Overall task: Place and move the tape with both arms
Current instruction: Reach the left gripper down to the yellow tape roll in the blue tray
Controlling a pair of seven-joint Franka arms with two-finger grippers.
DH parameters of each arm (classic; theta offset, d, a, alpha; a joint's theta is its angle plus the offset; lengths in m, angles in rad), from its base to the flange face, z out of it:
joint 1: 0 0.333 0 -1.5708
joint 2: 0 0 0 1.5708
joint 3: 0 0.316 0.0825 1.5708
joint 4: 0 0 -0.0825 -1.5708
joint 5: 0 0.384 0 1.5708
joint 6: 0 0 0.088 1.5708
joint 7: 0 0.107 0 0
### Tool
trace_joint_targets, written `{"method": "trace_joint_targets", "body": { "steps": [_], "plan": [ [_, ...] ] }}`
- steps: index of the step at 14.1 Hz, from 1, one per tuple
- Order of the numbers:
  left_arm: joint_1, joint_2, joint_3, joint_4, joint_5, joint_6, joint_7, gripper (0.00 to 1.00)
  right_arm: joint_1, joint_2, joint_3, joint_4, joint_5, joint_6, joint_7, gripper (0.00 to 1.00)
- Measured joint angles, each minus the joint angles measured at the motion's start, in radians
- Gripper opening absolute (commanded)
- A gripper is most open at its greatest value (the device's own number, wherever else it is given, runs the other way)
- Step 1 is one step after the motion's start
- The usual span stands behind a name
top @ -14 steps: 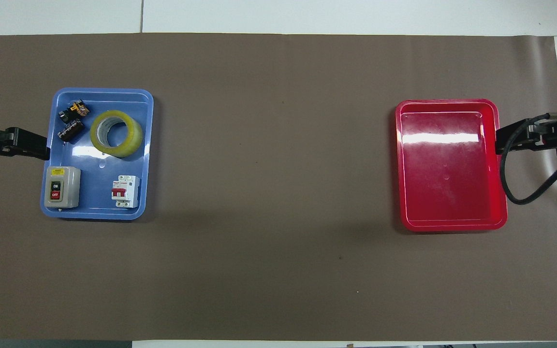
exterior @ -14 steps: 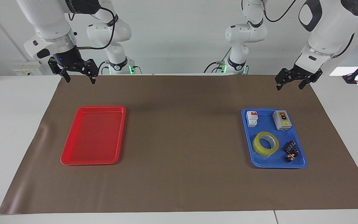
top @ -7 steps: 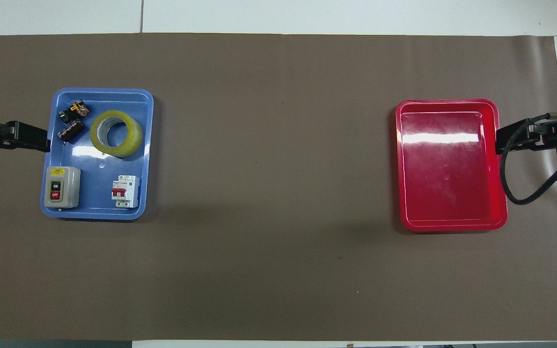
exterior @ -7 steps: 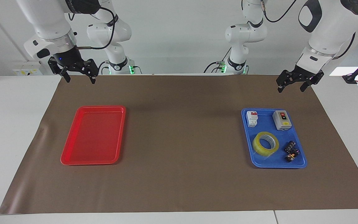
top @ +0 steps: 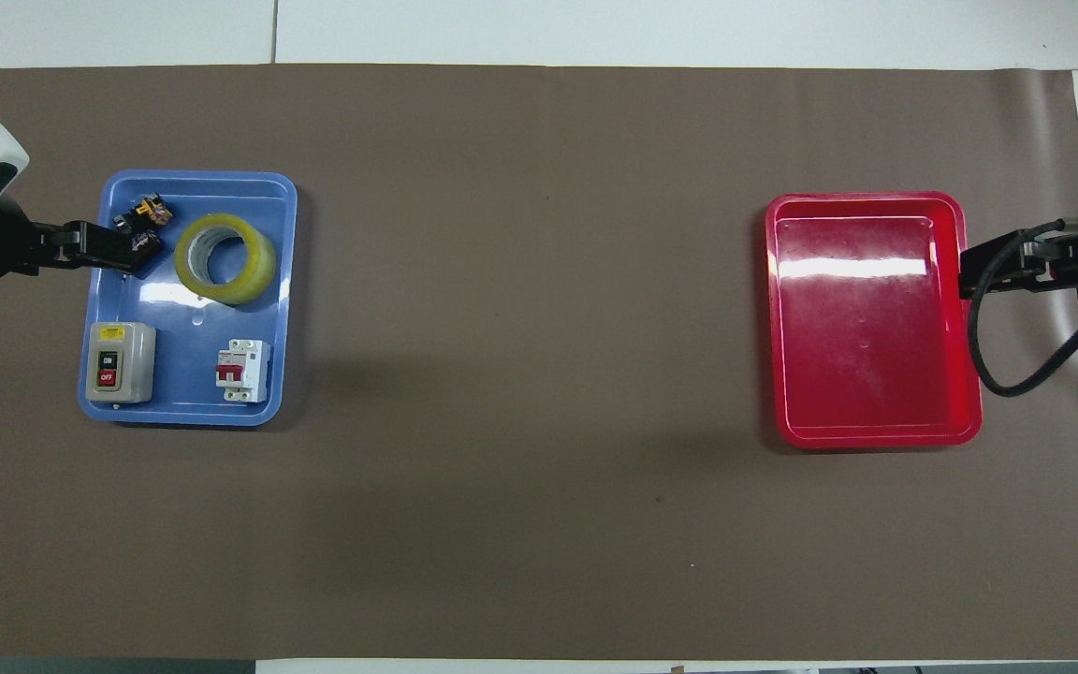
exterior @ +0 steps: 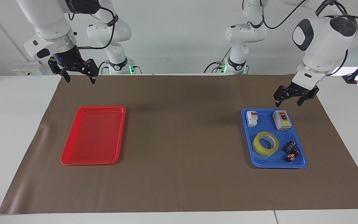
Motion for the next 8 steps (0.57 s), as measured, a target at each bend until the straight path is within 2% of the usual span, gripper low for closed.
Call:
{"method": "trace_joint_targets", "body": {
  "steps": [8],
  "plan": [
    [0.012,0.207,0.001,-0.063,0.0,0.309,0.0,1.0,0.0,0.0,0.0,0.0,0.0,0.0,0.0,1.0]
  ]
}}
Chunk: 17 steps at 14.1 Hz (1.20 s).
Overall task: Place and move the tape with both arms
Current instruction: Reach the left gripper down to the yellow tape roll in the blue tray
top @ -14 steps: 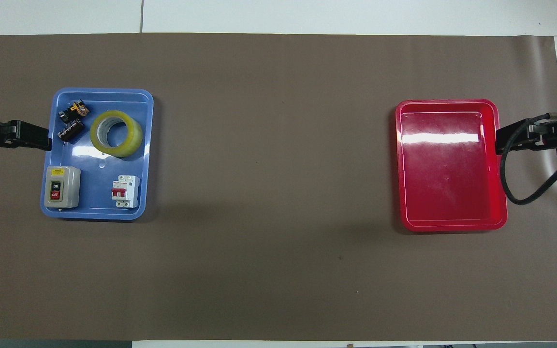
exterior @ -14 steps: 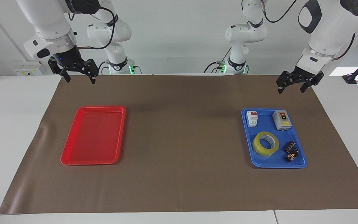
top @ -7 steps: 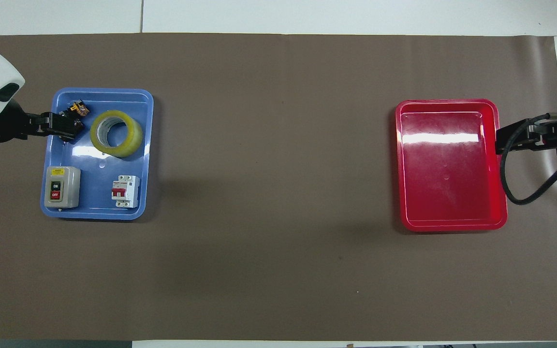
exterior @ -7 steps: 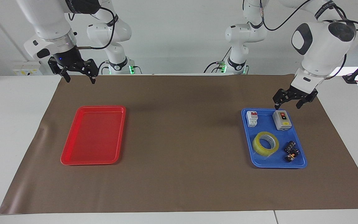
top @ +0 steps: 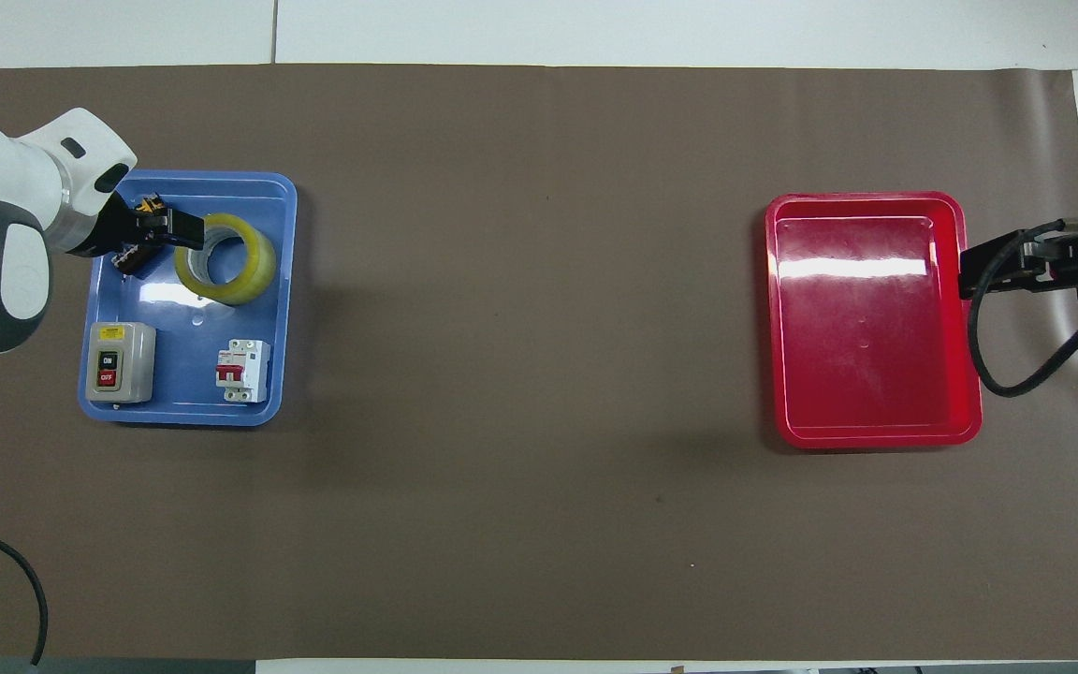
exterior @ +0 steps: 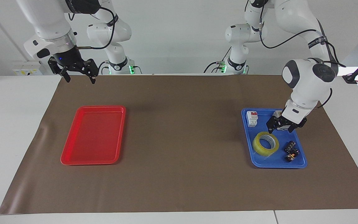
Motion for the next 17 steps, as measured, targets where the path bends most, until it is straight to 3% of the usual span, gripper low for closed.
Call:
{"method": "trace_joint_targets", "body": {
  "steps": [5,7,8,9,11,12,17],
  "plan": [
    [0.015,0.049,0.0,-0.065,0.0,0.126,0.002,1.0,0.0,0.0,0.0,0.0,0.0,0.0,0.0,1.0],
    [0.015,0.064,0.0,-0.078,0.0,0.146,0.002,0.95,0.0,0.0,0.0,0.0,0.0,0.0,0.0,1.0],
    [0.015,0.066,0.0,-0.088,0.0,0.149,0.002,0.87,0.0,0.0,0.0,0.0,0.0,0.0,0.0,1.0],
    [0.015,0.066,0.0,-0.1,0.0,0.155,0.002,0.72,0.0,0.0,0.0,0.0,0.0,0.0,0.0,1.0],
    [0.015,0.067,0.0,-0.122,0.0,0.179,0.002,0.28,0.0,0.0,0.0,0.0,0.0,0.0,0.0,1.0],
    [0.015,0.067,0.0,-0.129,0.0,0.186,0.002,0.0,0.0,0.0,0.0,0.0,0.0,0.0,0.0,1.0],
    [0.015,0.065,0.002,-0.133,0.0,0.191,0.003,0.0,0.0,0.0,0.0,0.0,0.0,0.0,0.0,1.0]
  ]
}}
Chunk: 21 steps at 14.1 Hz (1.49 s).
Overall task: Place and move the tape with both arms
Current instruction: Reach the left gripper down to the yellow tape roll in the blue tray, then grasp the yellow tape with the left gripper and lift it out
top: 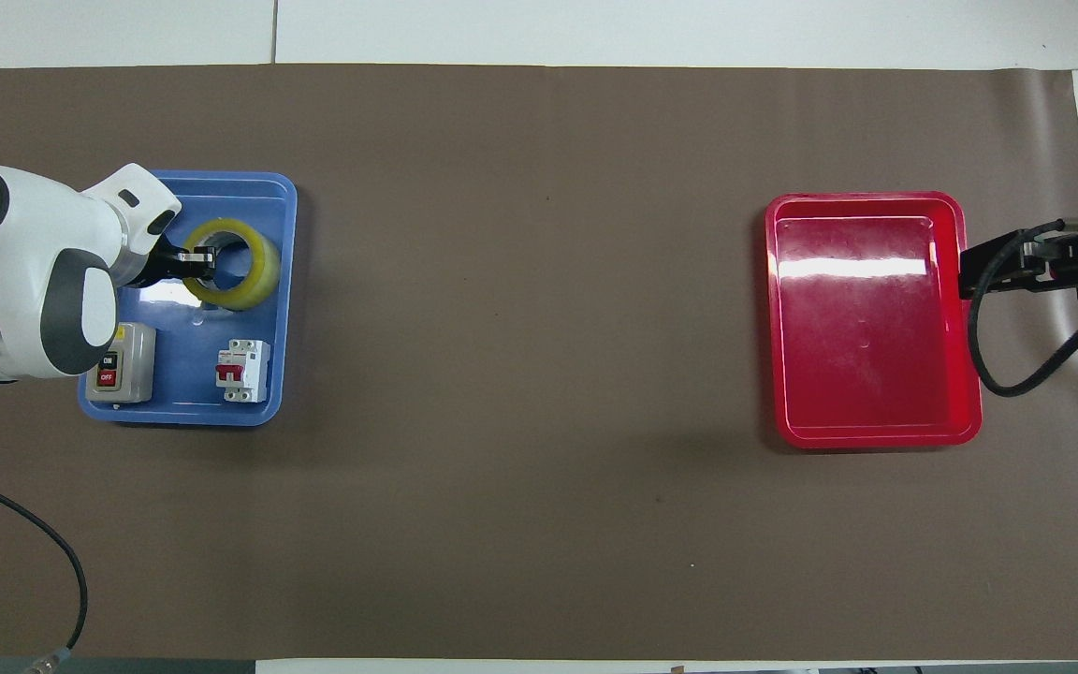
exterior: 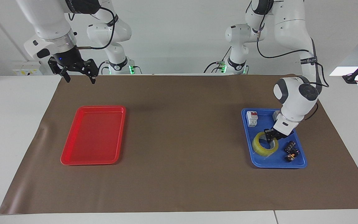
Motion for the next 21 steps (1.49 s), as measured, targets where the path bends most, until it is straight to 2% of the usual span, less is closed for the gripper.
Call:
{"method": "trace_joint_targets", "body": {
  "steps": [5,11,16,19,21],
  "plan": [
    [0.0,-0.027,0.0,0.009,0.0,-0.052,0.0,0.0,0.0,0.0,0.0,0.0,0.0,0.0,0.0,1.0],
    [-0.035,-0.167,-0.009,0.051,0.0,-0.302,-0.03,0.0,0.0,0.0,0.0,0.0,0.0,0.0,0.0,1.0],
    [-0.27,-0.186,-0.019,0.042,-0.001,-0.325,-0.36,0.0,0.0,0.0,0.0,0.0,0.0,0.0,0.0,1.0],
    [-0.417,-0.167,-0.022,0.034,0.003,-0.252,-0.605,0.0,0.0,0.0,0.0,0.0,0.0,0.0,0.0,1.0],
    [-0.472,-0.139,-0.022,0.034,0.04,-0.205,-0.714,0.0,0.0,0.0,0.0,0.0,0.0,0.0,0.0,1.0]
  ]
}}
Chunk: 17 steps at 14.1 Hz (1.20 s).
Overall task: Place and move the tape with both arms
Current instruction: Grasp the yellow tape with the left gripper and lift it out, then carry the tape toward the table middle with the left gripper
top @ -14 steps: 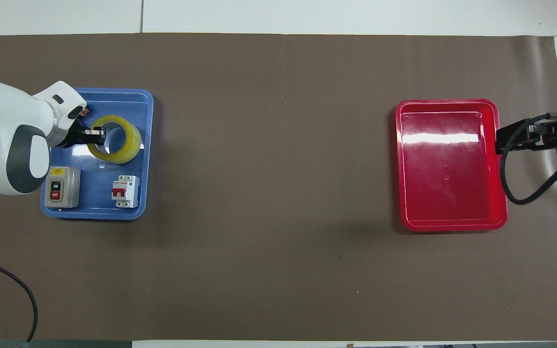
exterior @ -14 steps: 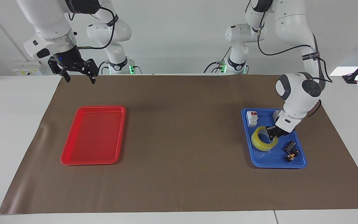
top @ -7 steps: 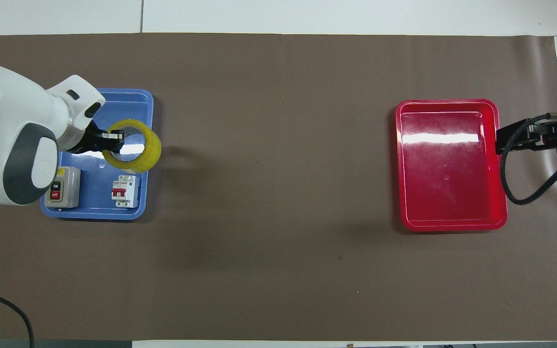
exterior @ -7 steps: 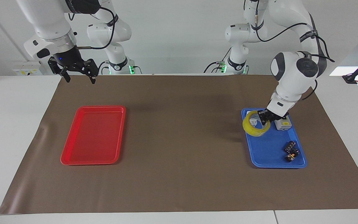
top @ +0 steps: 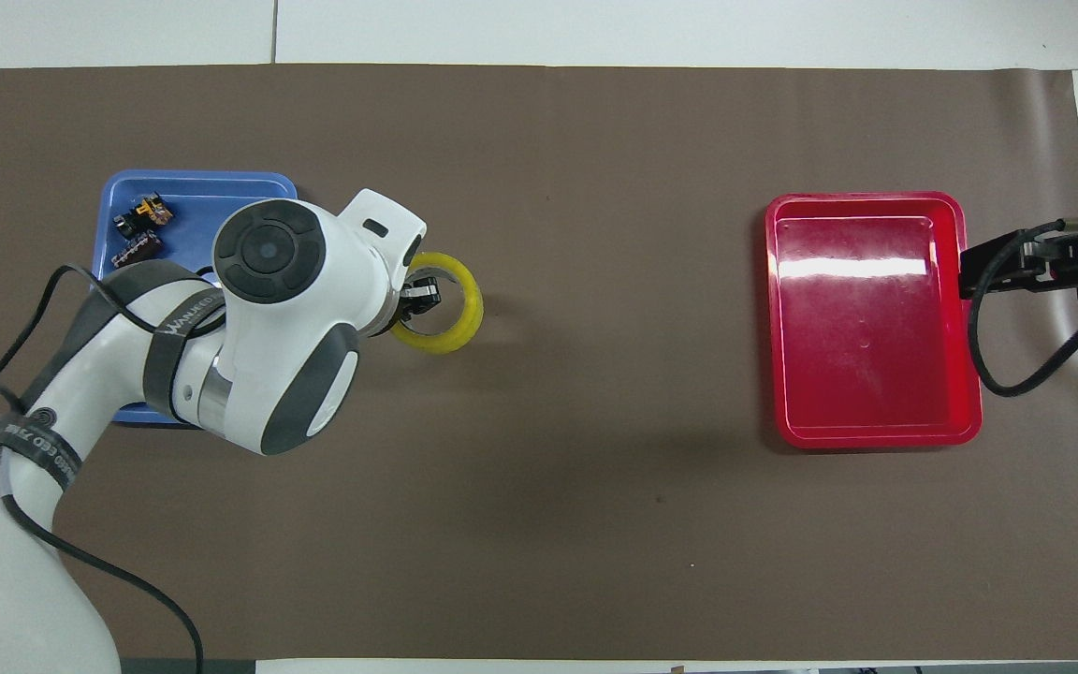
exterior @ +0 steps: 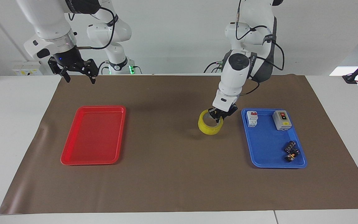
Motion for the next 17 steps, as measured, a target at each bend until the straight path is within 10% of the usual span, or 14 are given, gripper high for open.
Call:
{"method": "trace_joint_targets", "body": {
  "steps": [15,17],
  "plan": [
    [-0.095,0.218,0.001,0.112,0.124,0.079,-0.197,0.0,-0.003,0.0,-0.003,0.0,0.0,0.0,-0.04,1.0],
    [-0.095,0.221,0.001,0.103,0.124,0.079,-0.197,0.59,-0.003,0.0,-0.003,0.0,0.0,0.0,-0.068,1.0]
  ]
}}
